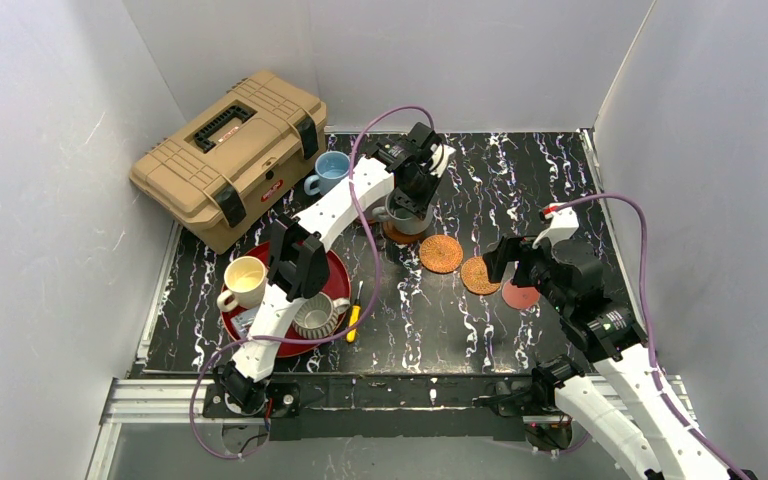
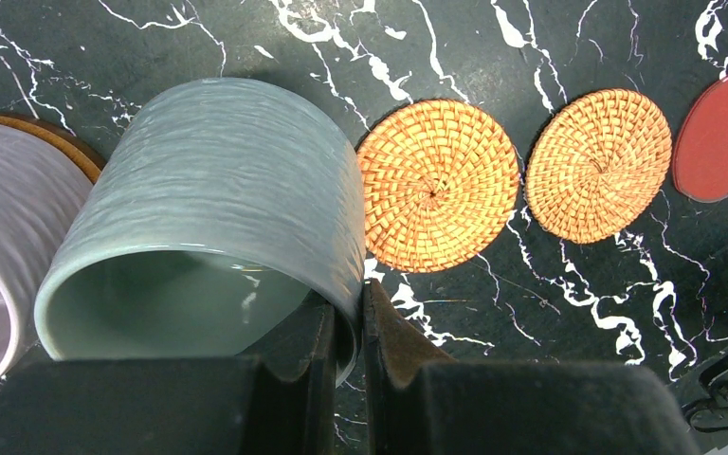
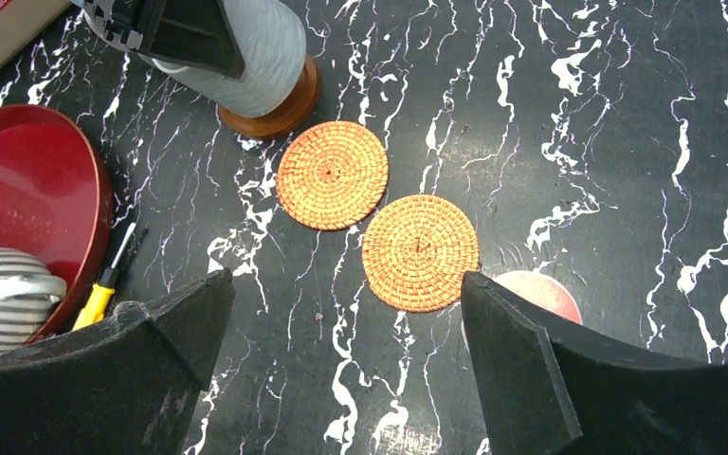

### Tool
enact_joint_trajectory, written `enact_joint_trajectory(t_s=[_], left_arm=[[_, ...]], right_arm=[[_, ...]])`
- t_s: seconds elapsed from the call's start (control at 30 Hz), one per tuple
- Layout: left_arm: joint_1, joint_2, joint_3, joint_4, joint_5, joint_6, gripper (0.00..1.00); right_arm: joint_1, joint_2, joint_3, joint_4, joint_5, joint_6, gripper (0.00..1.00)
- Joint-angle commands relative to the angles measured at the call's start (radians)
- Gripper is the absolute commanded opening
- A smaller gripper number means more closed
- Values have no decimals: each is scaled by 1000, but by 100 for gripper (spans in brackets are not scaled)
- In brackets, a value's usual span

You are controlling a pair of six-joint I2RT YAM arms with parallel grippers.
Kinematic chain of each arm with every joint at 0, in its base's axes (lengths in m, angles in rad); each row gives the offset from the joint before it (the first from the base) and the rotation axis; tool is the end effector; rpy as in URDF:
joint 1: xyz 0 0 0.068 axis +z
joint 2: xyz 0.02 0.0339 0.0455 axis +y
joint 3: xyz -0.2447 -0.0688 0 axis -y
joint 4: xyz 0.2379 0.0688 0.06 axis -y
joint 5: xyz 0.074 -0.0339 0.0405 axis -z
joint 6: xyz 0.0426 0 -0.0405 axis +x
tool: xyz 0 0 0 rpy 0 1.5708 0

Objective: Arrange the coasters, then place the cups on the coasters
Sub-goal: Place the cup on the coaster.

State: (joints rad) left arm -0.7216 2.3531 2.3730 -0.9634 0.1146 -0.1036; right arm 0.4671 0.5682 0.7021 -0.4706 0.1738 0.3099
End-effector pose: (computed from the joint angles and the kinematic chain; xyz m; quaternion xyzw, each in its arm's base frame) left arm 0.3702 -0.3323 0.2576 0.3056 0.8993 -0.1734 0.2603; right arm 0.1381 0.0614 0.2981 -0.0137 0.8139 0.1528 0.5603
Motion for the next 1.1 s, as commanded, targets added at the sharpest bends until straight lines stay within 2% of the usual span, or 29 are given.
enact_joint_trajectory(t_s=[0.0,1.07], left_arm=[[4,-17,28,13,-13,16,0],[22,25,23,-15,-51,12,0]], right_arm=[[5,-8,-11,41,6,-9,98],[5,-17,-12,38,2,-6,98]])
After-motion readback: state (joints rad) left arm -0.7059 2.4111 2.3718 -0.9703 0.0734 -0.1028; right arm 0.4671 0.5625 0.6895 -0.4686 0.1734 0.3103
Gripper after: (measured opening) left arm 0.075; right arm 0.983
